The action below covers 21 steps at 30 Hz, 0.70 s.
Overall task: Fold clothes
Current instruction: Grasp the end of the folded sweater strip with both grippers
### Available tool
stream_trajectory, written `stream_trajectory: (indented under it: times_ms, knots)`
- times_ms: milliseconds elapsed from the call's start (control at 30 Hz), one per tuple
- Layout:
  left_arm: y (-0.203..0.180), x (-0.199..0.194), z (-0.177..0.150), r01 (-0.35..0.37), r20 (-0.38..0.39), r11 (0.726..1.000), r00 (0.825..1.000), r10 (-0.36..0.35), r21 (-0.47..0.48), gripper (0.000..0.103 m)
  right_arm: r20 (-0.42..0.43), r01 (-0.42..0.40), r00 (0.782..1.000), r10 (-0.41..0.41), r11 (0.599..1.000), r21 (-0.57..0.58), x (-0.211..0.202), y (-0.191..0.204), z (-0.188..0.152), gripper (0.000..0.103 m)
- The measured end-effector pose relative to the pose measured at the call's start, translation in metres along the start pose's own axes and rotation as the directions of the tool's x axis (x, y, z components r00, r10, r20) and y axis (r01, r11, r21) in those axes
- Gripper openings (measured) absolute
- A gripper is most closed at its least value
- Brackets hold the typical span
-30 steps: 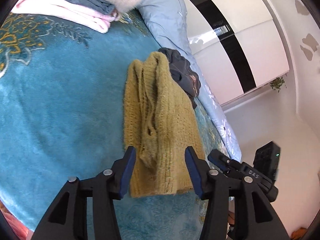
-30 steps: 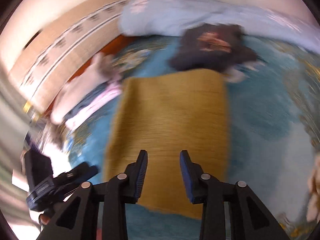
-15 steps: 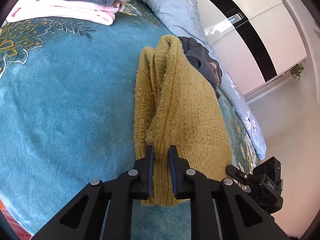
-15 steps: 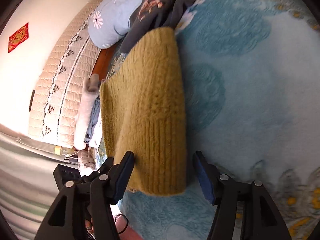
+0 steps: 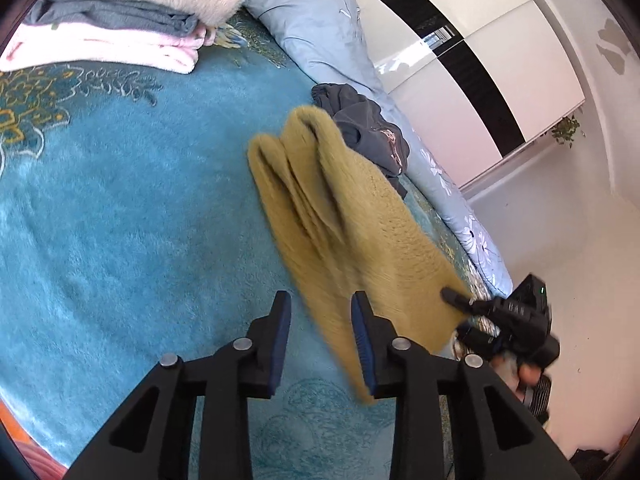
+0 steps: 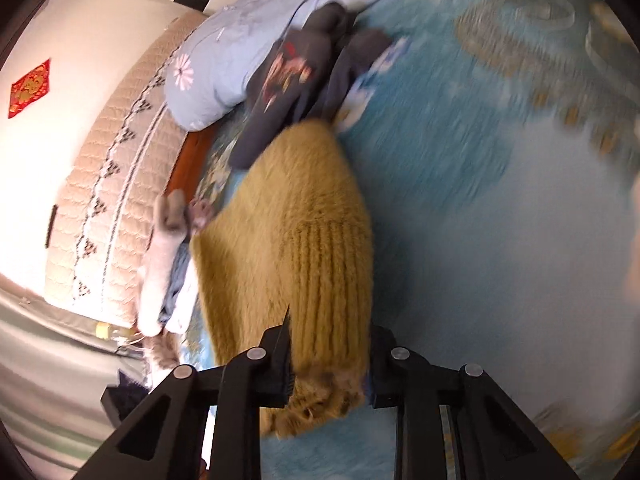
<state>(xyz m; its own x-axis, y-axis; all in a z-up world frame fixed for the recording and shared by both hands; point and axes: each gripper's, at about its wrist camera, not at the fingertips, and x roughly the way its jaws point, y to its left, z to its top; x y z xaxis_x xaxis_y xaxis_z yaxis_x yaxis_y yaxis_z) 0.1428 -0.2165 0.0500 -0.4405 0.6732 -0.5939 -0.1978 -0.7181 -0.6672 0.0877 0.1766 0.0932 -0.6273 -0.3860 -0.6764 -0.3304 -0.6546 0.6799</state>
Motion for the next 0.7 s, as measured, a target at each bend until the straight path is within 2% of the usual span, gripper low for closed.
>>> stream_trajectory:
  times_ms: [133, 233, 333, 367, 433, 533, 633, 700]
  knots:
    - [0.004, 0.015, 0.018, -0.008, -0.017, 0.999, 1.0, 0.007, -0.043, 0.036, 0.119, 0.14, 0.983, -0.139, 0.99, 0.0, -0.021, -0.018, 0.076, 0.027]
    - [0.003, 0.033, 0.038, 0.012, -0.041, 0.997, 0.999, -0.015, -0.079, 0.045, 0.112, 0.204, 0.971, -0.21, 0.977, 0.061, -0.01, -0.04, 0.102, 0.027]
    - [-0.002, 0.059, 0.058, 0.05, -0.083, 0.992, 0.995, -0.06, -0.117, 0.05, 0.133, 0.189, 0.972, -0.193, 0.981, 0.044, -0.022, -0.046, 0.094, 0.028]
    - [-0.004, 0.071, 0.065, 0.077, -0.105, 0.988, 0.99, -0.092, -0.135, 0.052, 0.14, 0.182, 0.973, -0.186, 0.983, 0.037, -0.027, -0.047, 0.091, 0.032]
    - [-0.007, 0.094, 0.078, 0.111, -0.148, 0.978, 0.979, -0.137, -0.177, 0.058, 0.155, 0.17, 0.973, -0.171, 0.985, 0.023, -0.036, -0.05, 0.085, 0.033]
    - [-0.009, 0.126, 0.092, 0.115, -0.21, 0.963, 0.963, -0.167, -0.242, 0.062, 0.177, 0.151, 0.973, -0.149, 0.989, 0.002, -0.049, -0.055, 0.076, 0.033]
    - [-0.011, 0.15, 0.099, 0.095, -0.252, 0.956, 0.953, -0.167, -0.277, 0.063, 0.198, 0.132, 0.972, -0.126, 0.991, -0.02, -0.062, -0.059, 0.067, 0.033]
    - [-0.016, 0.159, 0.099, 0.092, -0.271, 0.955, 0.947, -0.171, -0.281, 0.063, 0.22, 0.119, 0.969, -0.113, 0.993, -0.016, -0.077, -0.067, 0.054, 0.041]
